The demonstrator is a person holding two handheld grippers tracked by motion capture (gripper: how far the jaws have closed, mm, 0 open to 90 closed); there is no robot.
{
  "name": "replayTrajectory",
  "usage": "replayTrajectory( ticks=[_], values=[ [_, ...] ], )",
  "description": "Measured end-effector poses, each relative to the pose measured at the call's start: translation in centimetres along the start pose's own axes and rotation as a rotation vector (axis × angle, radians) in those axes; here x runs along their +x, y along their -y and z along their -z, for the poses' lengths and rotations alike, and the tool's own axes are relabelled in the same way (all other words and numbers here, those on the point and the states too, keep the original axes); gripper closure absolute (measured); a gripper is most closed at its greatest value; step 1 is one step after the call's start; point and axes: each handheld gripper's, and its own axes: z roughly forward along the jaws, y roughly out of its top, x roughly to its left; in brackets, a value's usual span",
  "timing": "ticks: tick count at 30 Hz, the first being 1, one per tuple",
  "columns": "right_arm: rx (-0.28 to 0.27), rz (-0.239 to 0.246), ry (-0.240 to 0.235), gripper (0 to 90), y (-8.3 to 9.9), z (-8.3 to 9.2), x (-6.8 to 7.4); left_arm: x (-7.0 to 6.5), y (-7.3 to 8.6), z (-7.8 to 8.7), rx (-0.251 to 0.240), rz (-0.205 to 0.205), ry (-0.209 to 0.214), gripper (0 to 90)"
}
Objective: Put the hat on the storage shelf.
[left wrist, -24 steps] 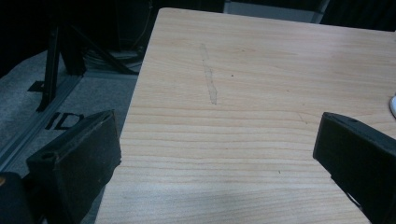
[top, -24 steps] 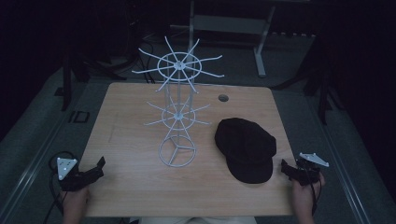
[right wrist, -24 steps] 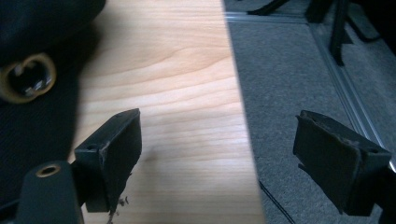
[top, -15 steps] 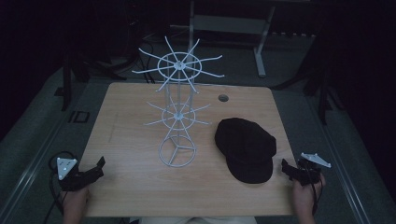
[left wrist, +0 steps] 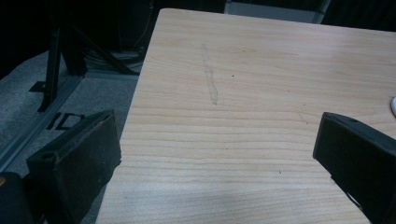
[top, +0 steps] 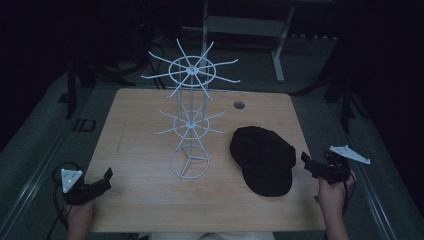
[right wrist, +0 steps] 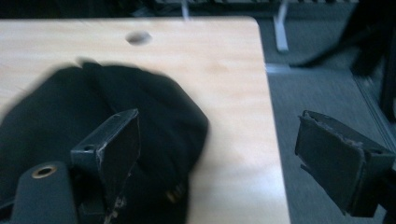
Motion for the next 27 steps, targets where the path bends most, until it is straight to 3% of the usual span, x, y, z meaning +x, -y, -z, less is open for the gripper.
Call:
replayTrajectory(
  ticks=[4,5,7,10,18,27],
  values=[
    [-0.013,0.023,-0.031,13.9,-1.5,0.0,0.9,0.0,0.0,0.0,0.000,-0.002,0.000,1.4],
    [-0.015,0.043,-0.069,15.1,-2.6,-0.4,1.7,0.0,0.0,0.0,0.001,0.000,0.001,1.5],
    [-0.005,0.070,-0.086,15.0,-3.2,-1.0,2.5,0.0,0.0,0.0,0.002,-0.001,0.001,1.4],
    [-0.010,0.072,-0.144,14.5,-3.9,-1.9,3.5,0.0,0.0,0.0,0.000,0.000,0.001,1.4],
    [0.019,0.110,-0.153,11.1,-5.2,-4.5,6.7,0.0,0.0,0.0,0.003,-0.001,0.003,1.4],
    [0.106,0.078,-0.196,17.3,-5.6,-8.5,8.8,0.0,0.0,0.0,0.005,-0.001,0.006,1.5]
  ],
)
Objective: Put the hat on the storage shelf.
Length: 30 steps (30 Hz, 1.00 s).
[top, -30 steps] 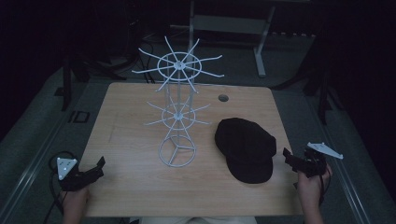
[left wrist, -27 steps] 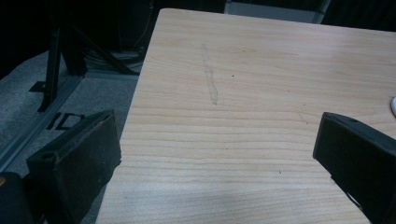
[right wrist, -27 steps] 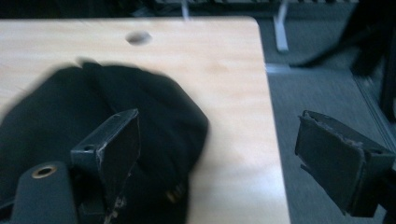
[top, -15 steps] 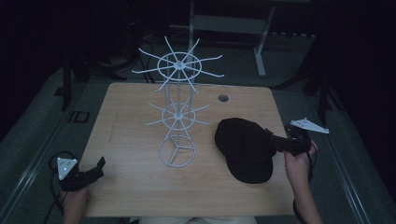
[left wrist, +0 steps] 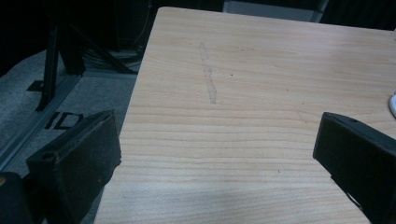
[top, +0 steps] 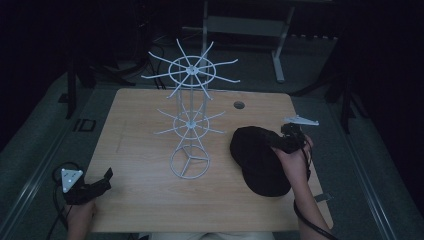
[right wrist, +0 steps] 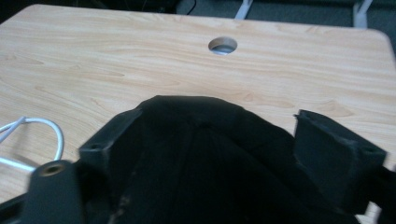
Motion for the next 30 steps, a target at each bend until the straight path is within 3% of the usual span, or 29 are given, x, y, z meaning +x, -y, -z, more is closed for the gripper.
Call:
replayTrajectory(
  ticks=[8,11,15,18,23,27,30],
  values=[
    [0.111,0.027,0.005,18.0,0.0,-3.7,0.7,0.0,0.0,0.0,0.000,0.000,0.001,1.5],
    [0.153,0.045,0.028,18.3,0.3,-4.9,0.9,0.0,0.0,0.0,-0.001,0.000,0.001,1.4],
    [0.199,0.068,0.052,24.5,0.6,-5.8,1.1,0.0,0.0,0.0,0.001,0.001,0.000,1.5],
    [0.229,0.068,0.054,37.5,0.8,-6.2,1.0,0.0,0.0,0.0,0.001,0.001,-0.001,1.4],
    [0.262,0.085,0.012,66.7,1.4,-6.4,0.8,0.0,0.0,0.0,0.003,0.003,-0.001,1.4],
    [0.245,0.090,-0.001,77.6,1.5,-5.9,0.8,0.0,0.0,0.0,0.002,0.003,-0.002,1.5],
    [0.196,0.107,-0.006,80.5,1.5,-4.9,1.0,0.0,0.0,0.0,0.003,0.005,-0.002,1.4]
  ],
)
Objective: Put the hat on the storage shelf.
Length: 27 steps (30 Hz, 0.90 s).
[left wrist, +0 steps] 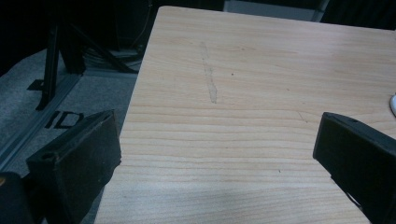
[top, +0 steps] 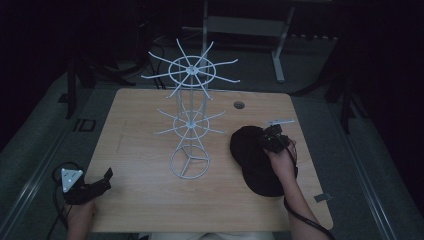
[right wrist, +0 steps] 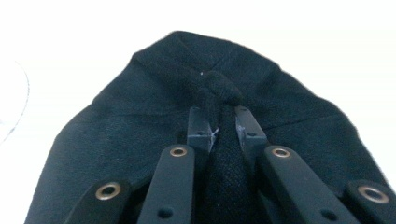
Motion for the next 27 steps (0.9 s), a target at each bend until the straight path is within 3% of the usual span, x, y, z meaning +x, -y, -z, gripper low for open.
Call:
replayTrajectory(
  ticks=[6,15,27],
  values=[
    [-0.066,0.031,0.026,81.6,0.0,1.6,0.4,0.0,0.0,0.0,-0.001,-0.001,-0.001,1.4],
    [-0.143,0.022,0.025,81.9,0.0,4.3,0.0,0.0,0.0,0.0,-0.001,-0.002,0.000,1.5],
    [-0.284,0.011,0.009,82.1,0.1,9.8,-0.7,0.0,0.0,0.0,0.000,-0.002,-0.002,1.4]
  ],
)
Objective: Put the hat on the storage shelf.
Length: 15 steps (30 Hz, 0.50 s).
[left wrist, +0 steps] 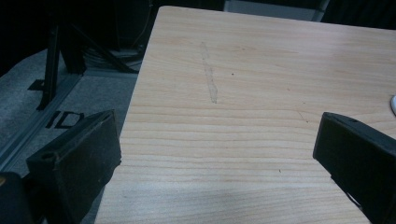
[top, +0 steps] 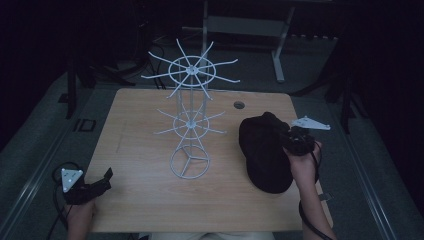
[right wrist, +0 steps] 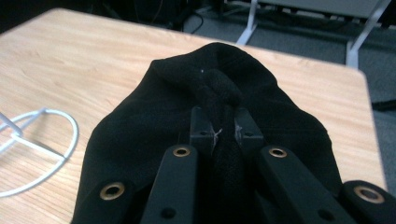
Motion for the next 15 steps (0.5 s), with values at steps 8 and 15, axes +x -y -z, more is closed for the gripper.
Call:
replayTrajectory(
  ticks=[8,15],
  values=[
    [-0.095,0.005,-0.021,82.0,-1.8,3.8,-0.1,0.0,0.0,0.0,-0.002,-0.002,-0.001,1.4],
    [-0.175,0.025,-0.038,81.9,-3.4,7.0,0.6,0.0,0.0,0.0,-0.001,-0.001,-0.001,1.5]
  ],
)
